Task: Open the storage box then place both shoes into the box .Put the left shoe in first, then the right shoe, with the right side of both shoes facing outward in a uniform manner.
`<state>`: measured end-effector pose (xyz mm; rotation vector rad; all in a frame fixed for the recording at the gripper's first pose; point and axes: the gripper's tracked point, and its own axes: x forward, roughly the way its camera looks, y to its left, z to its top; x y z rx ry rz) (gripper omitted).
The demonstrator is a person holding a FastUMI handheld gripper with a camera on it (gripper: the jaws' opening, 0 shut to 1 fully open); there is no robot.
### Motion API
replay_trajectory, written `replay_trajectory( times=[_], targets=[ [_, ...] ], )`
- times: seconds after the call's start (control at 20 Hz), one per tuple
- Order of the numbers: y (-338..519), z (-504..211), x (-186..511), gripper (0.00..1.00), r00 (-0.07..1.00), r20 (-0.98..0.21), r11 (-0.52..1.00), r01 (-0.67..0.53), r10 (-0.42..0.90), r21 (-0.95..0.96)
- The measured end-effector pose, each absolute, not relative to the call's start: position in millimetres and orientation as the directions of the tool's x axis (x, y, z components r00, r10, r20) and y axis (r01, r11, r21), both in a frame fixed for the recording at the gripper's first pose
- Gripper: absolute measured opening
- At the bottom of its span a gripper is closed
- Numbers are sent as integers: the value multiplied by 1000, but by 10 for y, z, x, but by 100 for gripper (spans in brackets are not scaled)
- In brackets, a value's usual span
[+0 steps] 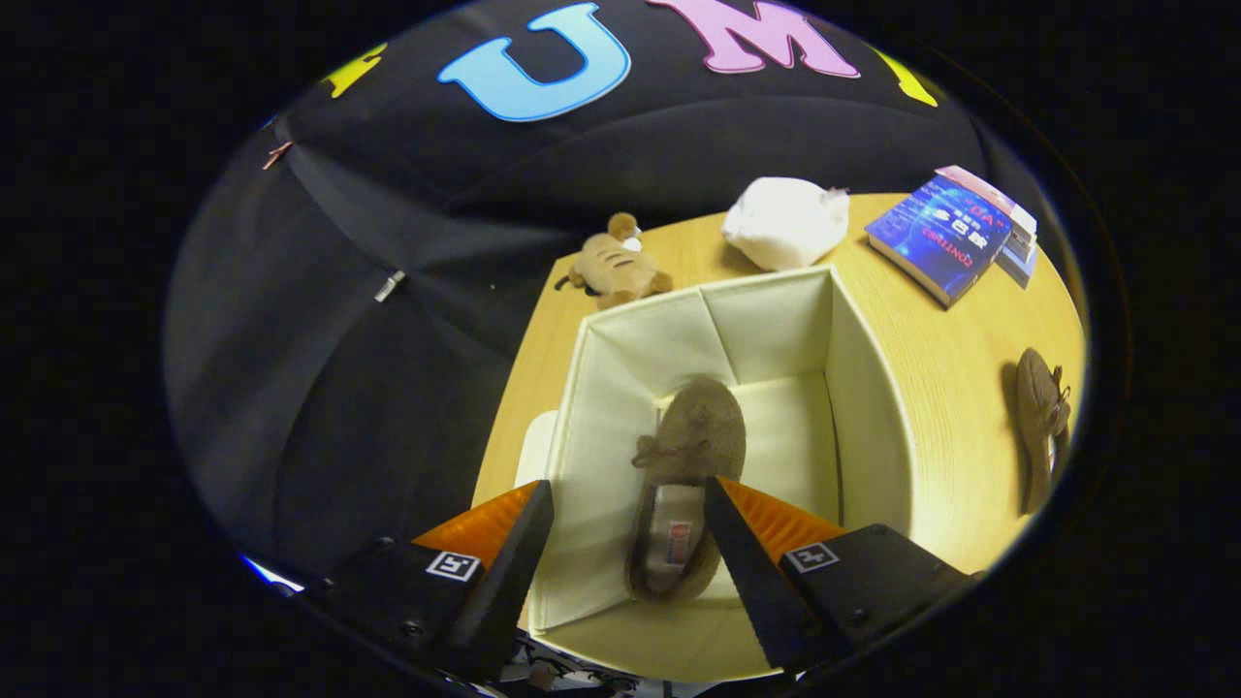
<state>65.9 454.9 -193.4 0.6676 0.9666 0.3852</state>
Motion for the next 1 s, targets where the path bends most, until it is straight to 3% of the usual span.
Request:
replay_trajectory(
  times=[0.25, 0.55, 1.0],
  targets=[
    [3938, -1465, 793, 97, 618, -540, 746, -115, 571, 656],
    [2773, -1373, 739, 97, 701, -517, 844, -233, 490, 483],
    [1171, -2237, 411, 97, 704, -606, 913, -152, 369, 379]
  ],
)
